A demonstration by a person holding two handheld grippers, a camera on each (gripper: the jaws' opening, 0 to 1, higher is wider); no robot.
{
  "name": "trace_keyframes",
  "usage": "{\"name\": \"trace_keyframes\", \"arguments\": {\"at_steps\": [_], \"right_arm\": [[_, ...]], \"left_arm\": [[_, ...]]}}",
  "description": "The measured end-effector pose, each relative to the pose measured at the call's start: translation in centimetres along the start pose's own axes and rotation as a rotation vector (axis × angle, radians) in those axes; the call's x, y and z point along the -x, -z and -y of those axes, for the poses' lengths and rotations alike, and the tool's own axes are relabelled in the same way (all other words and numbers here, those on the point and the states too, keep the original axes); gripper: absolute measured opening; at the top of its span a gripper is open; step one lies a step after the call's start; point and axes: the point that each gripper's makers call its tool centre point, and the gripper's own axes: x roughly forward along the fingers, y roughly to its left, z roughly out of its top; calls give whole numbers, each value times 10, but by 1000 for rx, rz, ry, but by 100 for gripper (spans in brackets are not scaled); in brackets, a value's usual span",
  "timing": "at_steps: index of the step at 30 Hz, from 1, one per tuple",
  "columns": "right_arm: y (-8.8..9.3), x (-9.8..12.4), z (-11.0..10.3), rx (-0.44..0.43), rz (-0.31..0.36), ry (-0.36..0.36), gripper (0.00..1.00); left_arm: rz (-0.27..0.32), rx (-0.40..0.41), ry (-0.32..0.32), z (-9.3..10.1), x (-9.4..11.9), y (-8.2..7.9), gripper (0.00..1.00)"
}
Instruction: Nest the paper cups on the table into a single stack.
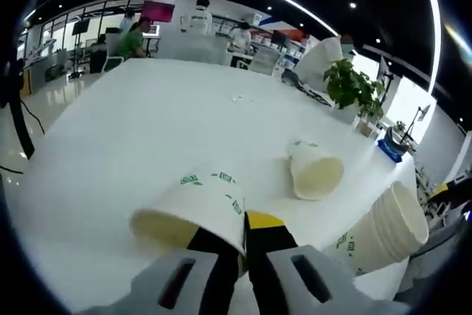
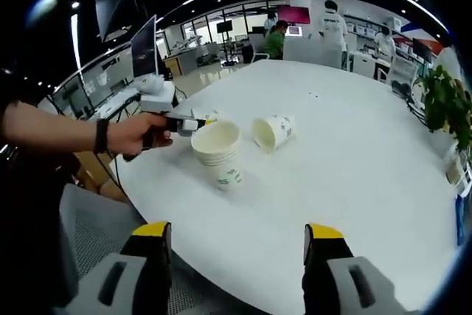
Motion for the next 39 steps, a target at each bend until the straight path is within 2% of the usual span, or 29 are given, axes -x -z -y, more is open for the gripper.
{"name": "trace_keyframes", "arguments": {"at_steps": [6,11,15,20,25,27,29,31,34,39], "right_arm": [[4,-5,-1,-1,3,-12,73],[3,-9,-1,4,9,-22,72],[1,-10,1,6,15,-23,72],[0,-12,2,26,17,-27,72],[-1,-12,3,25,24,-28,72],[-2,-10,4,24,29,-26,72],[-2,-10,4,21,33,-27,72],[-1,-10,5,18,32,-27,72],[0,-8,5,23,31,-26,72],[2,-6,5,29,27,-28,72]], "left_arm": [[-40,-118,46,9,15,-5,0],[-74,-180,89,20,28,-10,0],[-107,-274,134,25,35,-13,0],[-161,-357,199,46,48,-17,0],[-208,-374,258,71,67,-27,0],[-216,-394,269,73,69,-28,0],[-225,-437,294,83,77,-37,0],[-249,-492,336,90,80,-36,0],[-272,-586,372,104,88,-45,0],[-342,-700,427,125,99,-45,0]]}}
